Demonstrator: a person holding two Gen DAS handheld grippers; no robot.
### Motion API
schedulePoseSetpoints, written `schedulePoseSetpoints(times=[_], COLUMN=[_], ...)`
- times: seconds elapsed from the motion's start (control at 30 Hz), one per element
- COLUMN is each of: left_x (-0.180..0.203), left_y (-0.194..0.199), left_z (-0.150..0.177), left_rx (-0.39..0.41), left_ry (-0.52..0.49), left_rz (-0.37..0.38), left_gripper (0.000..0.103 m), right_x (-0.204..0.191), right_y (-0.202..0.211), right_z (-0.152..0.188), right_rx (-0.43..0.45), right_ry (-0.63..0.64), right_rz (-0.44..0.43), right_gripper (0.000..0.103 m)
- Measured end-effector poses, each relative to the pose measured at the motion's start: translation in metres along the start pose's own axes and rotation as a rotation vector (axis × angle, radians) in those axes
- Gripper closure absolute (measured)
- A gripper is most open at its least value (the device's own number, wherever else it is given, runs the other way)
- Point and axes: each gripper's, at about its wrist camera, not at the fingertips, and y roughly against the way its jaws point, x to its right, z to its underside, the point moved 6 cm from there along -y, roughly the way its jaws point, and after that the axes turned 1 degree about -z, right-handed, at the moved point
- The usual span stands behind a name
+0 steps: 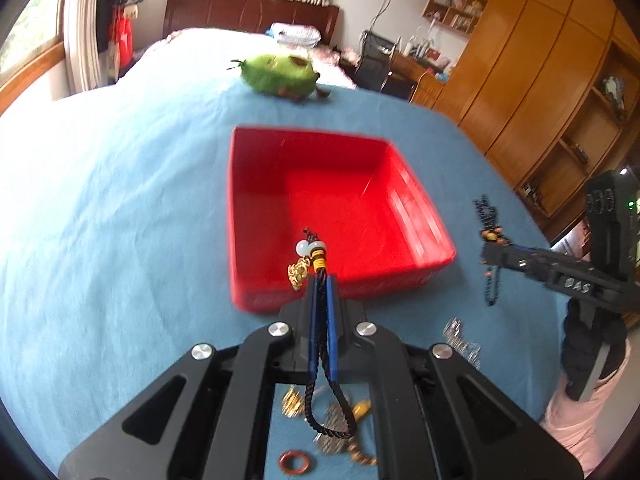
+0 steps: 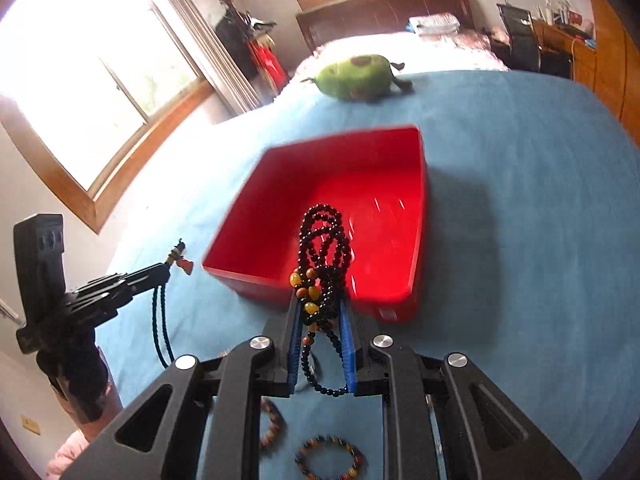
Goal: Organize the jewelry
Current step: 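Lift both held items and carry them over the red tin, then open both tools to drop the cord and bead necklace into the tin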
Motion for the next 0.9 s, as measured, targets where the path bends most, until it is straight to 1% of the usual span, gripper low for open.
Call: schedulePoseSetpoints(times=[0.03,0.07,0.2,0.27,0.3,0.43,0.53,0.67,0.73,0.83,0.9], left_x=[0.005,0.008,0.010,0.009,0.005,-0.008,-0.018,-0.030,-0.034,-0.036,-0.036], left_y=[-0.001,-0.003,-0.026,-0.043,-0.053,-0.082,-0.103,-0.127,-0.135,-0.143,-0.148], left_z=[-0.009,-0.015,-0.045,-0.058,-0.065,-0.082,-0.086,-0.082,-0.078,-0.074,-0.071], left_rx=[0.010,0.017,0.037,0.037,0.040,0.040,0.021,-0.017,-0.039,-0.063,-0.074], left_ry=[-0.005,-0.008,0.021,0.037,0.050,0.090,0.098,0.113,0.117,0.114,0.107], left_rz=[-0.001,-0.006,-0.021,-0.036,-0.046,-0.050,-0.060,-0.098,-0.112,-0.123,-0.128], left_gripper=[0.100,0.100,0.100,0.100,0.100,0.100,0.100,0.100,0.100,0.100,0.100], right_x=[0.004,0.003,0.013,0.016,0.020,0.034,0.043,0.051,0.052,0.051,0.050], right_y=[0.000,-0.004,-0.035,-0.043,-0.051,-0.073,-0.092,-0.113,-0.118,-0.122,-0.124], right_z=[-0.012,-0.016,-0.040,-0.039,-0.043,-0.046,-0.045,-0.038,-0.035,-0.032,-0.033], right_rx=[0.007,0.011,0.012,0.005,-0.001,-0.008,-0.033,-0.077,-0.088,-0.086,-0.085], right_ry=[-0.003,-0.005,-0.017,-0.028,-0.034,-0.060,-0.058,-0.060,-0.053,-0.018,-0.011], right_rz=[-0.003,-0.001,0.039,0.053,0.062,0.072,0.094,0.112,0.126,0.183,0.192], right_gripper=[0.086,0.086,0.086,0.086,0.086,0.086,0.086,0.086,0.086,0.086,0.086])
